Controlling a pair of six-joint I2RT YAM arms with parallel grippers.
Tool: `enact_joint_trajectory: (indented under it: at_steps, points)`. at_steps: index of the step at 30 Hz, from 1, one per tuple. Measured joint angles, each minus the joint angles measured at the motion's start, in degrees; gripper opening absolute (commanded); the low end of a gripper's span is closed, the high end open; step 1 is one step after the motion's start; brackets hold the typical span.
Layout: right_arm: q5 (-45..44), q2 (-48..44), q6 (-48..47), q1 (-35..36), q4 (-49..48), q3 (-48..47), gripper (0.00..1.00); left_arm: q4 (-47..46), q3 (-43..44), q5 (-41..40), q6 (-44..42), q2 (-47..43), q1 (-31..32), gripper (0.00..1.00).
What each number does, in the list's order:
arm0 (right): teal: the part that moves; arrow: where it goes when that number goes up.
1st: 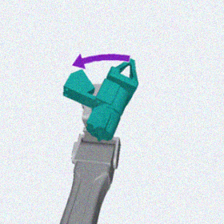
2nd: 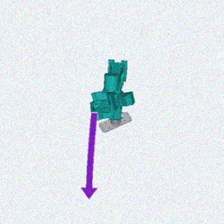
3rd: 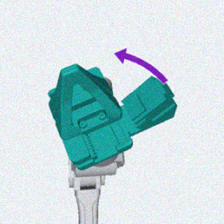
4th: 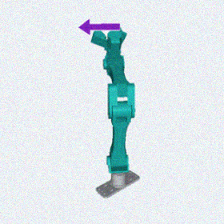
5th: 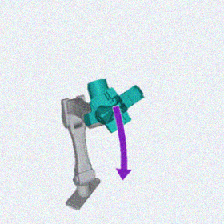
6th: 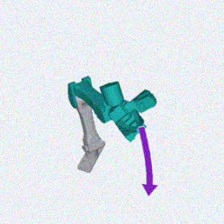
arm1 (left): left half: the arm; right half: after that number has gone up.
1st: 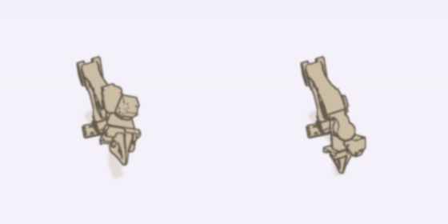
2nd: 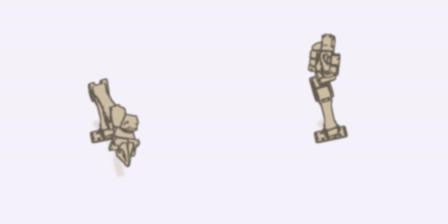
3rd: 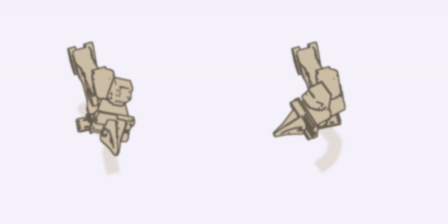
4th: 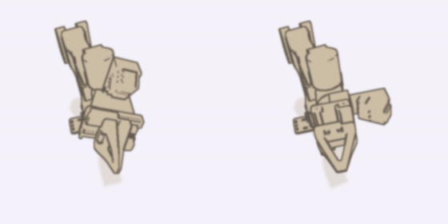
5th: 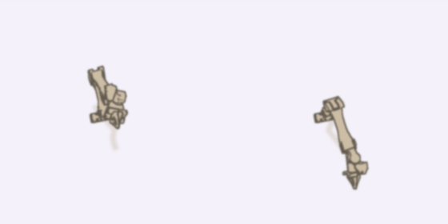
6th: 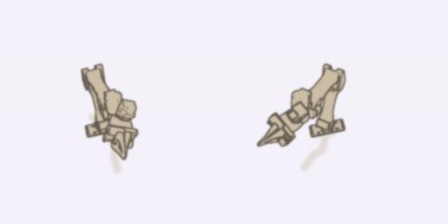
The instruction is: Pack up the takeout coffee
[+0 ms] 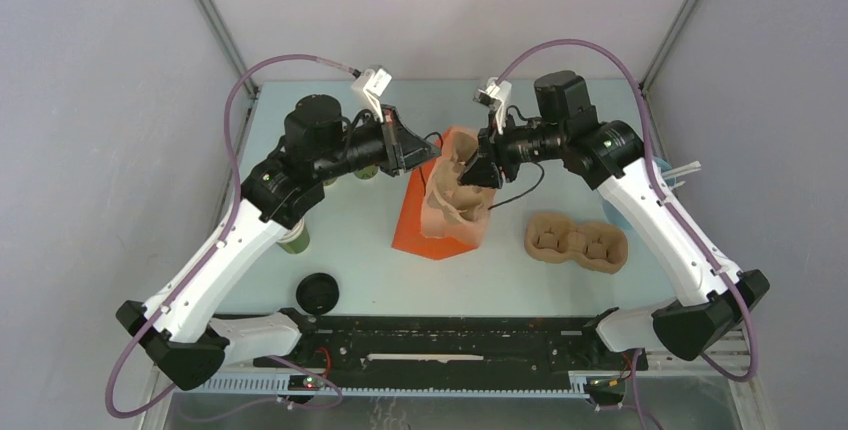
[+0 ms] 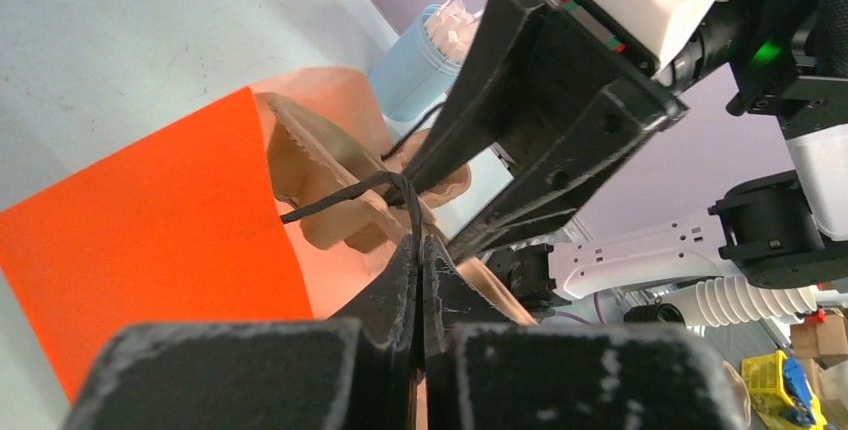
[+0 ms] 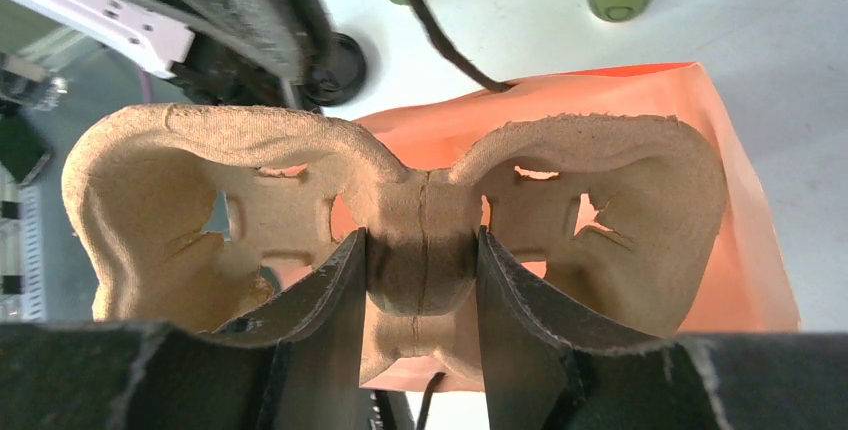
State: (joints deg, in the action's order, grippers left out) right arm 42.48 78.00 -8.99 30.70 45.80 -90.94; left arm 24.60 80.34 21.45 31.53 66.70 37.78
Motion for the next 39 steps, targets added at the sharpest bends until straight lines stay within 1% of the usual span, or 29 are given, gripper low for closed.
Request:
enact_joint_trajectory:
  at_steps: [2,4,8,15,21,27,34,39]
  points:
    - [-2.0,0.3,-1.5,0.5,0.4,0.0,0.24,0.0,0.0,0.0,0.1,0.0,0.3,0.00]
    - [-6.1,0.8,-3.9,1.9,1.6,-0.7,0.23,-0.1,0.0,0.0,0.1,0.0,0.4,0.00]
    - [-15.1,2.3,-9.1,7.0,3.5,-2.5,0.23,-0.1,-0.1,0.1,0.1,0.0,0.5,0.00]
    - [-25.6,2.8,-17.9,12.3,5.0,-2.6,0.23,0.0,-0.9,0.3,0.1,0.0,0.6,0.00]
    - [-31.5,2.4,-23.5,15.3,4.9,-1.7,0.23,0.0,-0.9,0.3,0.0,0.0,0.6,0.00]
    - [-34.5,1.7,-27.9,16.9,4.2,0.7,0.23,0.4,-0.9,0.4,-0.5,0.0,0.6,0.00]
    - [-38.0,0.1,-28.9,19.2,3.7,1.1,0.23,0.8,-1.0,0.9,-0.5,0.0,0.6,0.00]
    - [-42.1,-3.5,-27.7,21.0,3.2,3.5,0.22,0.9,-2.1,0.7,-0.5,0.0,0.6,0.00]
